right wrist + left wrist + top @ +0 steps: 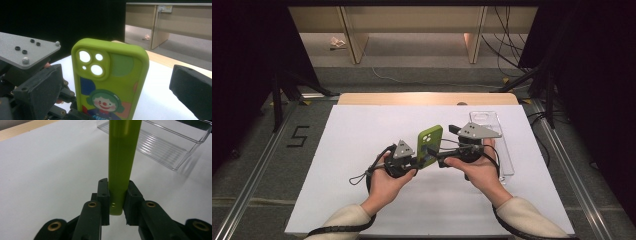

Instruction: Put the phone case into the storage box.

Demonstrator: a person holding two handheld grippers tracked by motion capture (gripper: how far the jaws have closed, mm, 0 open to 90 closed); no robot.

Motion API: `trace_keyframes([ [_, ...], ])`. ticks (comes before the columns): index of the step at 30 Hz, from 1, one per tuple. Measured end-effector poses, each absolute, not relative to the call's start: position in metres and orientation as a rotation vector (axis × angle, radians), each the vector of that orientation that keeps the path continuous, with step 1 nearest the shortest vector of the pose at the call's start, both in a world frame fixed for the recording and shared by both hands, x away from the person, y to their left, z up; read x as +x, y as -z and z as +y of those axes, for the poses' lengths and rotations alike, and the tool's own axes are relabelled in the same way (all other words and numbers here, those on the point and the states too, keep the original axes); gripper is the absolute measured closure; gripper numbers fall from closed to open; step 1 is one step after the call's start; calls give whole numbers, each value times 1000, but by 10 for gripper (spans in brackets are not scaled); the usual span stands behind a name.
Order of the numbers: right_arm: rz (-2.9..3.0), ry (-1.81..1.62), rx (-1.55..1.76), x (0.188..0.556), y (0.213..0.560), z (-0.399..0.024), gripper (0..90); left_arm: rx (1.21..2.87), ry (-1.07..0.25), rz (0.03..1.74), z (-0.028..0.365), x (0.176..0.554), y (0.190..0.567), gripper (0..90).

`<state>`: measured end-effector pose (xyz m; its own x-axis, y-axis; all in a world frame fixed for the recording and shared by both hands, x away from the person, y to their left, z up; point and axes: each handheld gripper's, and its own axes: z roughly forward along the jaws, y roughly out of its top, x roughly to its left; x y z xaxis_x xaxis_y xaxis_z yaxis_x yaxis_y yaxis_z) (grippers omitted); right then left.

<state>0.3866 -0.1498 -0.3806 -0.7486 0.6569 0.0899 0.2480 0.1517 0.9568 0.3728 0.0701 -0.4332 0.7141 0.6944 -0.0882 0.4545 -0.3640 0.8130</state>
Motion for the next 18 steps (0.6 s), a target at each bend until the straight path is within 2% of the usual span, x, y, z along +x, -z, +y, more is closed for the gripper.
trace_keyframes([
  [18,2083,-1618,887,385,384,-142,3,2019,-318,878,63,372,434,774],
])
